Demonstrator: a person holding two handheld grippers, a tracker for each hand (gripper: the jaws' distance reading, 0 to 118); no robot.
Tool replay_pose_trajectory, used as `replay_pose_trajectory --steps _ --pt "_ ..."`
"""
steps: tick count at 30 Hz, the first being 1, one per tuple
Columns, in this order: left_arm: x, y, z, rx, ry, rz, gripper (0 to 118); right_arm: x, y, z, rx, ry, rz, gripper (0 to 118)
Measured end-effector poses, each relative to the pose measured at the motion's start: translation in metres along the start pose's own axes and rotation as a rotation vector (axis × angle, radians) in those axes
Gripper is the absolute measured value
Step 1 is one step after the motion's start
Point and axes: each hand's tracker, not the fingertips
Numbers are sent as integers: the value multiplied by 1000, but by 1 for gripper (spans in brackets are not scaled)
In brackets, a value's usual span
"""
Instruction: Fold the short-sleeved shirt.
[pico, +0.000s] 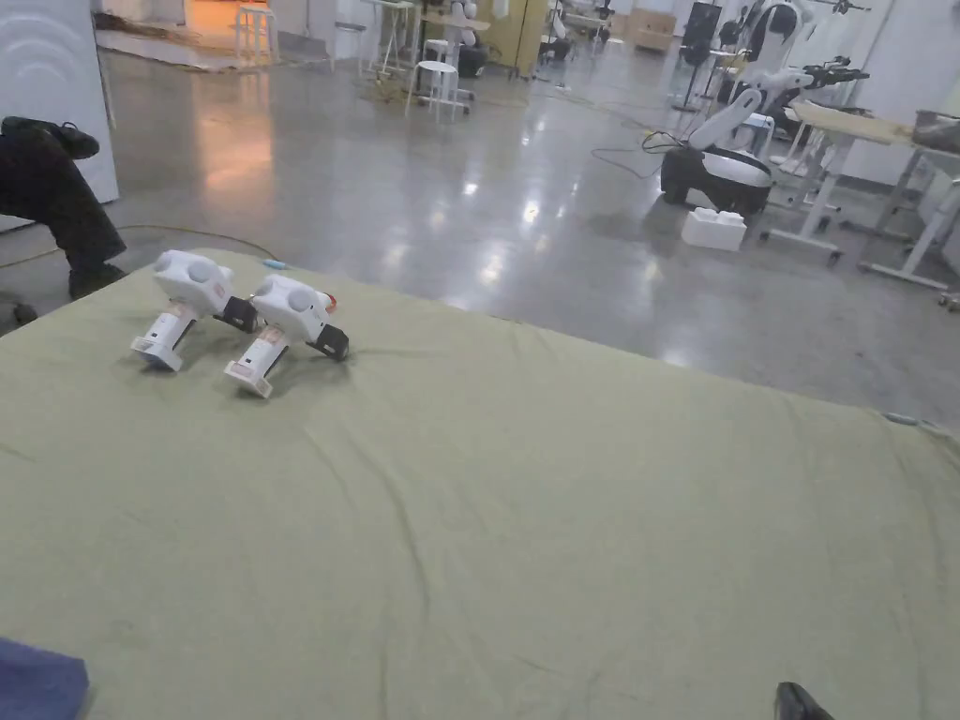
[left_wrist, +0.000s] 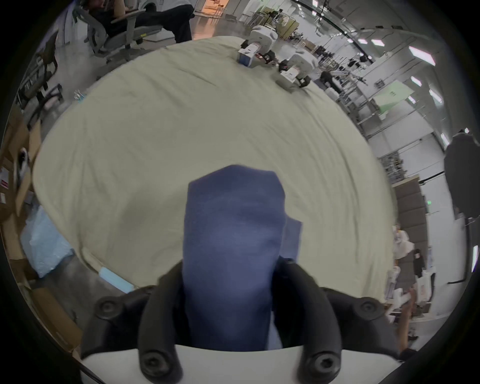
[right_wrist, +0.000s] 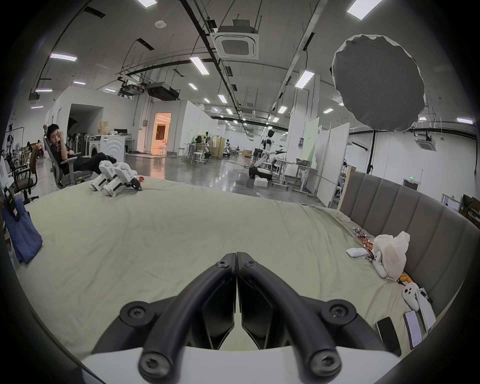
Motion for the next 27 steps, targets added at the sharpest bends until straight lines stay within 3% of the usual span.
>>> replay_pose_trajectory --steps 3,12,13,18,25,27 --pt "-1 3 5 56 107 -44 69 0 -3 -2 -23 12 -3 0" --pt "2 -4 51 262 356 -117 73 -5 -4 -6 -19 57 7 0" --pt "50 -29 74 297 345 -120 73 -5 -4 -6 -15 58 6 0" --pt "113 -57 75 433 227 -169 73 -6 -4 -3 -9 62 -17 0" --pt "220 -96 17 651 36 -216 72 0 -1 -4 6 25 -66 0" --pt "264 -115 2 704 48 -244 72 2 1 -3 13 11 -77 0"
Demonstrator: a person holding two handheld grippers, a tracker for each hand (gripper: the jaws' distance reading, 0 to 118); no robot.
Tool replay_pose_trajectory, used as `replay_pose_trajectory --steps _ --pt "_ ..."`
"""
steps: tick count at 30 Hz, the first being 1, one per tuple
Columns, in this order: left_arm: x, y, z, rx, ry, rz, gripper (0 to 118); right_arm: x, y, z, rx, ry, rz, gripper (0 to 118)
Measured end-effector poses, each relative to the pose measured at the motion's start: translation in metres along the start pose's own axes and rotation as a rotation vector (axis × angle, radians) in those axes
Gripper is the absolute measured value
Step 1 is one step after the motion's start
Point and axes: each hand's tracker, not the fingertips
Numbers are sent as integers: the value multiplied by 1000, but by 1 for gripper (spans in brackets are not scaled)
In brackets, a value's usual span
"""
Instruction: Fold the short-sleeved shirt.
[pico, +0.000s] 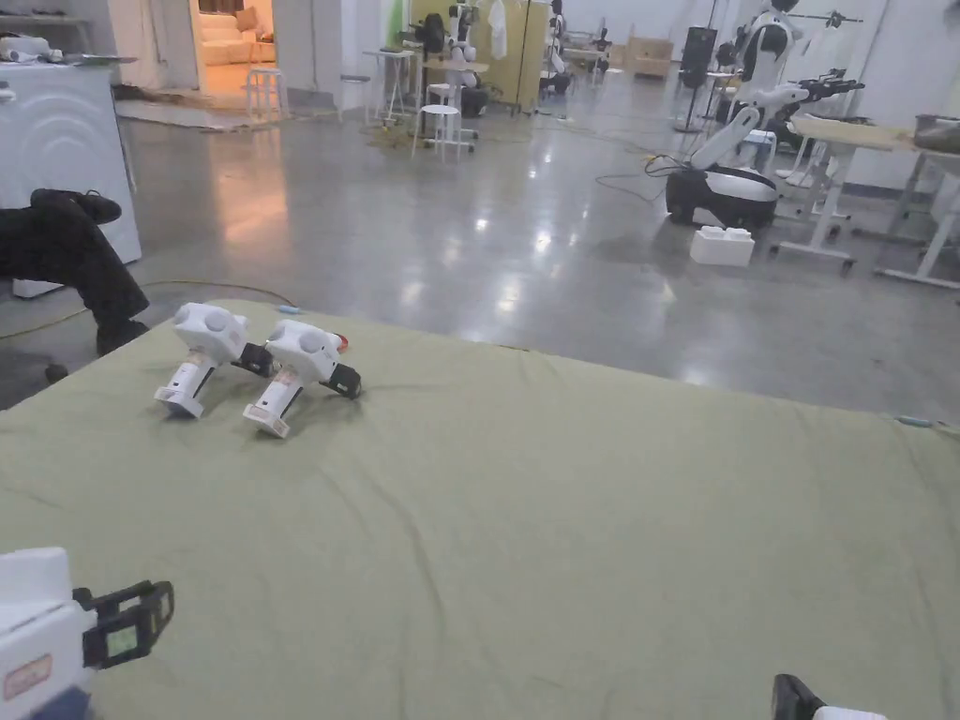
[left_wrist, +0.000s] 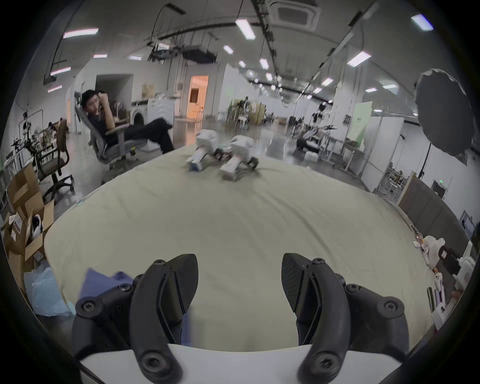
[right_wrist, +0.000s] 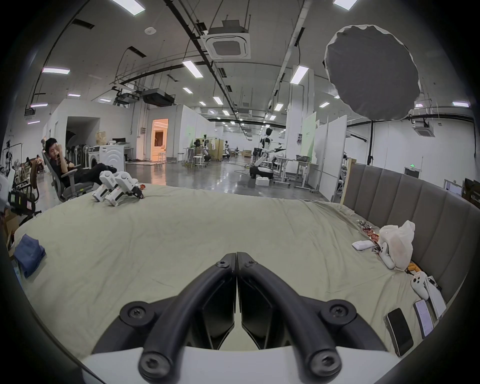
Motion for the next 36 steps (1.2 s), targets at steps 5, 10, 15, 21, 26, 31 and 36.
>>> replay_pose_trajectory --steps 5,10,15,21,26,31,36 --pt "101 -21 6 140 -52 -72 71 1 11 -2 22 -39 -45 0" --pt "154 -34 0 241 -100 -94 66 1 18 0 36 -52 -64 0" --pt "186 -38 8 301 -126 -140 24 7 19 9 76 -68 -76 0" --pt "204 -53 21 338 -106 -197 0 18 24 19 109 -97 -91 0" --pt "214 -60 32 355 -91 -188 0 28 24 24 113 -123 -123 0" --pt "218 -60 37 374 -103 -192 0 29 23 28 131 -121 -91 0" --pt "224 -58 42 390 -107 -195 0 27 22 31 137 -109 -88 0"
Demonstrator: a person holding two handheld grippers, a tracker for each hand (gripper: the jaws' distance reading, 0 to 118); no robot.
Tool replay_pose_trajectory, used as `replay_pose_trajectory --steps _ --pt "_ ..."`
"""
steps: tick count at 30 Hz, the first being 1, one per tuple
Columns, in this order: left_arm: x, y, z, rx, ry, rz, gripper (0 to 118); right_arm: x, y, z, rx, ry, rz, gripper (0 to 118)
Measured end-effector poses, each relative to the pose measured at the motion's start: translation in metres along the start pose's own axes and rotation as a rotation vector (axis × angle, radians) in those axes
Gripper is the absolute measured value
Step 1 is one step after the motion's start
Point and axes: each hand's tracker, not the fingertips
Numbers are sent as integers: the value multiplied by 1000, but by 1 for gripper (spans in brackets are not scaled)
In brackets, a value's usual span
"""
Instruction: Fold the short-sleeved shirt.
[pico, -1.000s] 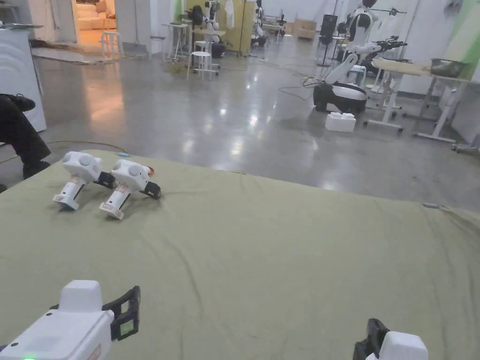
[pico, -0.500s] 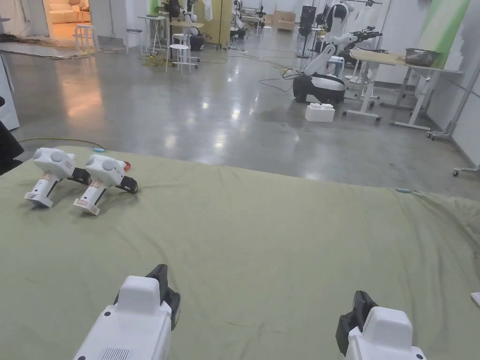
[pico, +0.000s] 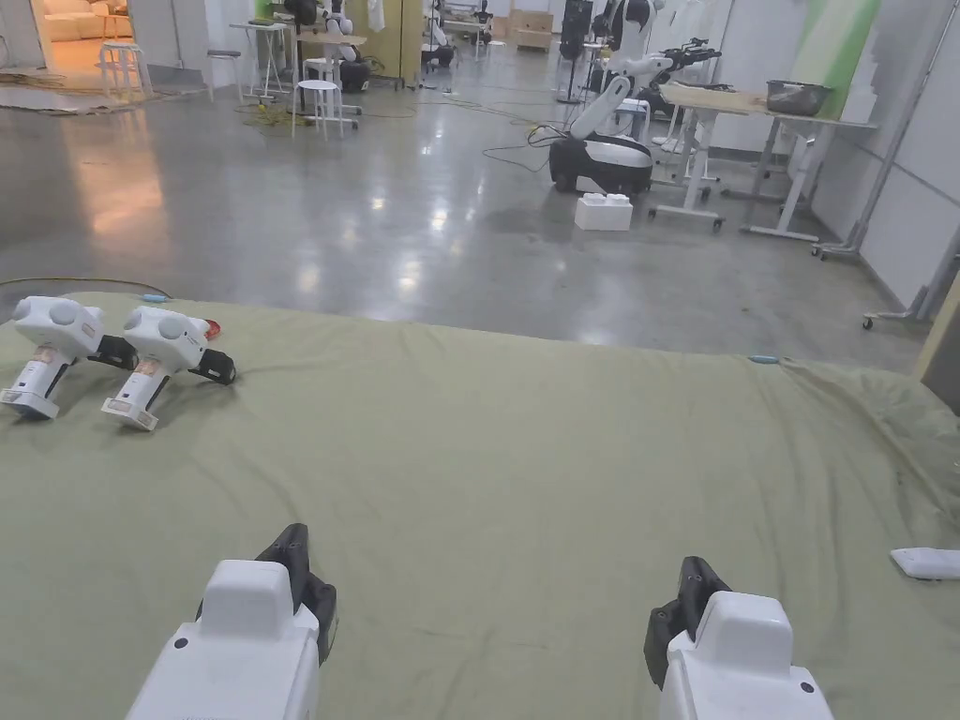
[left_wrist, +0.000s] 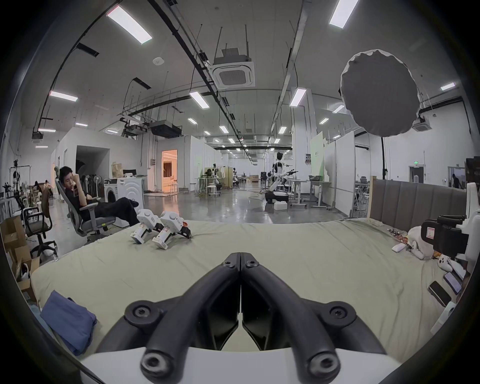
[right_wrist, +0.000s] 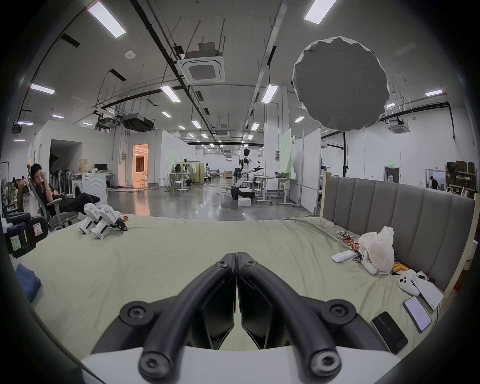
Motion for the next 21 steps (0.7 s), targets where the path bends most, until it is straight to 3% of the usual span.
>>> replay_pose_trajectory --steps 6,8,10,11,12,13,15,18,21 --pt "6 6 3 9 -13 -8 0 -1 -2 3 -5 4 -8 3" --pt "9 8 5 11 -12 -12 6 -4 -3 5 -5 4 -5 20" --pt "10 9 5 17 -1 -16 25 -4 -4 7 -5 -5 9 68" --pt "9 10 5 17 -1 -9 39 -4 -4 7 -6 -5 7 82" --pt "8 10 5 16 -3 0 63 -2 -5 7 -6 -6 5 90" --pt "8 11 5 15 -1 5 79 -2 -5 7 -4 -11 0 90" --pt "7 11 5 17 6 12 87 -1 -4 9 19 -30 -9 90" --pt "5 12 7 28 16 3 109 1 -1 9 18 -50 -24 90" --pt "2 12 7 29 11 -2 114 5 2 7 2 -78 -62 96"
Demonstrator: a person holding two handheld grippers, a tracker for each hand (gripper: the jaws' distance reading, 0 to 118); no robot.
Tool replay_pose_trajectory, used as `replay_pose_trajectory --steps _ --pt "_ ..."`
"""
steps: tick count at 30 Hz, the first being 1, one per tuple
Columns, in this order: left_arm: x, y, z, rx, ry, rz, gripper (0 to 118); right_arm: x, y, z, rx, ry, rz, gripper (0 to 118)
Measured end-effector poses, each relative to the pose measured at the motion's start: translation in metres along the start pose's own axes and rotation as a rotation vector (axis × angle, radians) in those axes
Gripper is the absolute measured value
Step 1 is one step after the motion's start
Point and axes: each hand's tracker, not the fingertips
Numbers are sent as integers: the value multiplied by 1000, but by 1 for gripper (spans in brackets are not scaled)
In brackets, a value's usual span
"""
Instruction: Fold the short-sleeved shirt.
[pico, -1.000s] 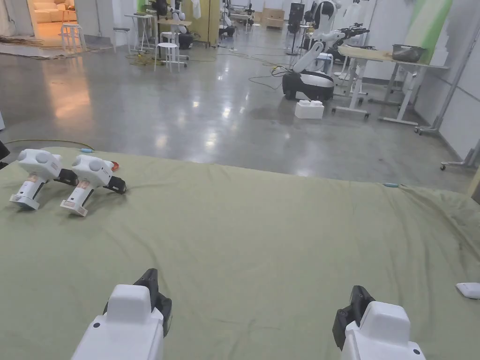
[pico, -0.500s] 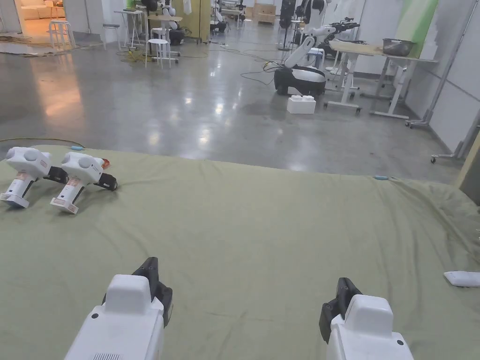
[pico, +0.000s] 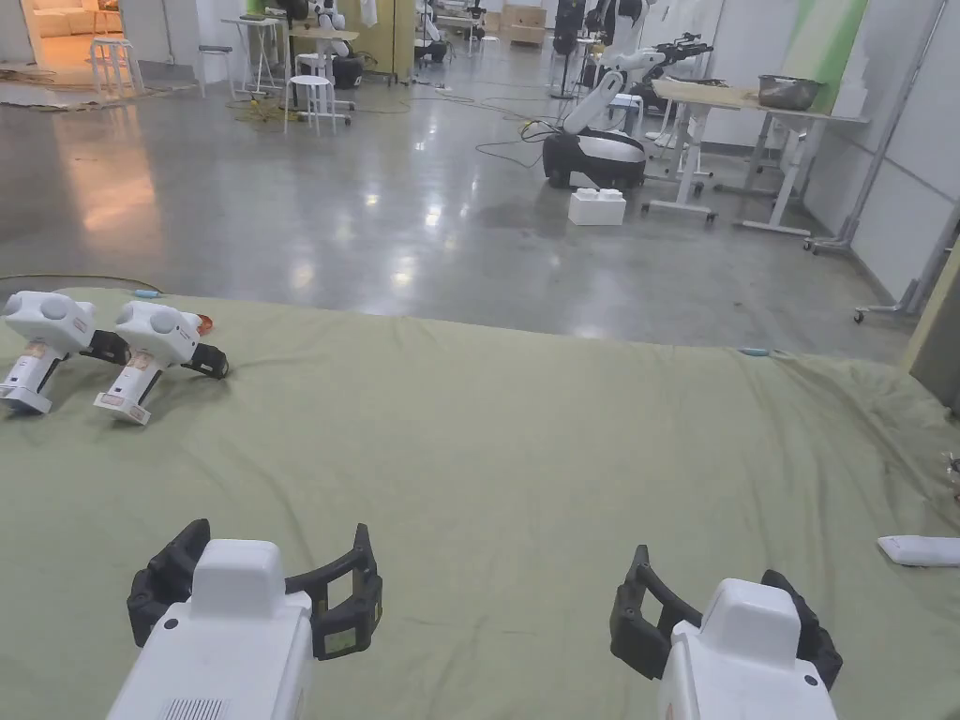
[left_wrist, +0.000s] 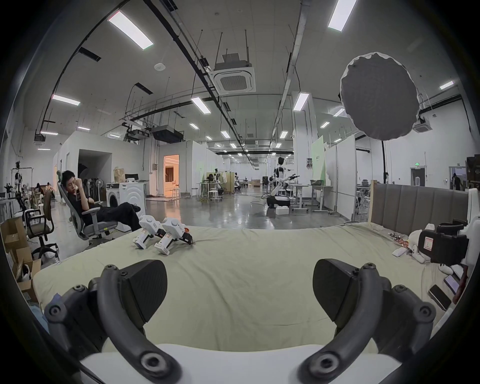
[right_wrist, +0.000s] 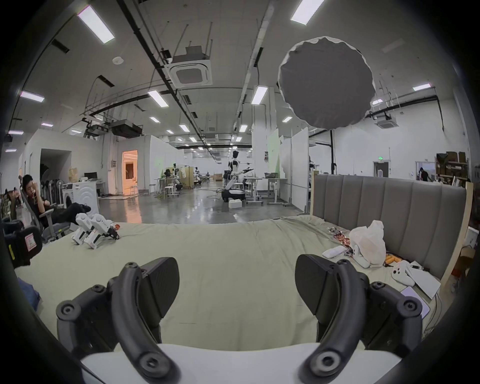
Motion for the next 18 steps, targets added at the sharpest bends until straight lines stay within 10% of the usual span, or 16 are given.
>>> replay_pose_trajectory --steps 18 --pt "-18 -4 -11 -22 23 87 118 3 4 -25 -53 2 -86 109"
